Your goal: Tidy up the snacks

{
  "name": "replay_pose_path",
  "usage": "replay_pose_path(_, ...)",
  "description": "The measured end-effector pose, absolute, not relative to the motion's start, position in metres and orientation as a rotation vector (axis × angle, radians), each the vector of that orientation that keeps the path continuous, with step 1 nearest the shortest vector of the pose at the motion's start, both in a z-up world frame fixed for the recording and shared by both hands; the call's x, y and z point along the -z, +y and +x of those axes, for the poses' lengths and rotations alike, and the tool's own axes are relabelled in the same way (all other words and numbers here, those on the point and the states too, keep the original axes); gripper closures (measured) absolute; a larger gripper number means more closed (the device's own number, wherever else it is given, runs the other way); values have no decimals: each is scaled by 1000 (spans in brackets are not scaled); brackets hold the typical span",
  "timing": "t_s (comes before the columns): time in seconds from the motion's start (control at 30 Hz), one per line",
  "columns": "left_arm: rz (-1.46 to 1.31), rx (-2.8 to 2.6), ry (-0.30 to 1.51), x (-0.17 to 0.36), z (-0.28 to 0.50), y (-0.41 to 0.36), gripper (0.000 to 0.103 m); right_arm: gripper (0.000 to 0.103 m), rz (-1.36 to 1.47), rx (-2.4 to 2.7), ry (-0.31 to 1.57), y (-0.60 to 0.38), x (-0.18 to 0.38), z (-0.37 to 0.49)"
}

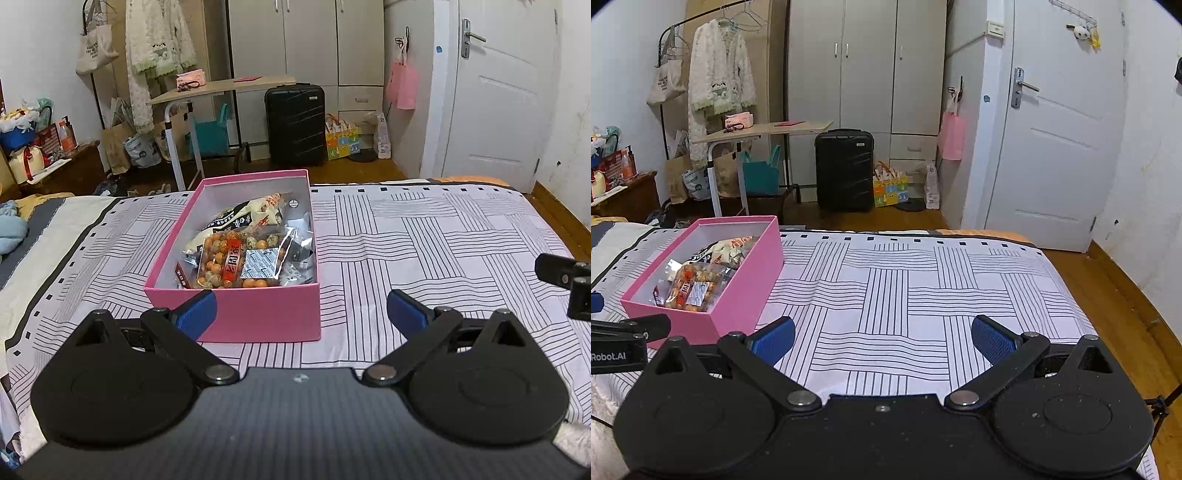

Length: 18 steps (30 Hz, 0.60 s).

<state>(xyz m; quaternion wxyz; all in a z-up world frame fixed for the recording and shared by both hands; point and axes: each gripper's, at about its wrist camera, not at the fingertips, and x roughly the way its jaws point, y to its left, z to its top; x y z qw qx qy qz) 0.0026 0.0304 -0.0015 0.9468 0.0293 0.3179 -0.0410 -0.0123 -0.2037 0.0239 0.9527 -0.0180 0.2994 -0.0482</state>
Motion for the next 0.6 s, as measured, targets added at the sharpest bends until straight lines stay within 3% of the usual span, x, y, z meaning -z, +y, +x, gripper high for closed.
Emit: replay_pose_path(0.6, 81, 67, 617, -1, -2, 29, 2, 0, -38, 103, 620, -202, -21, -8)
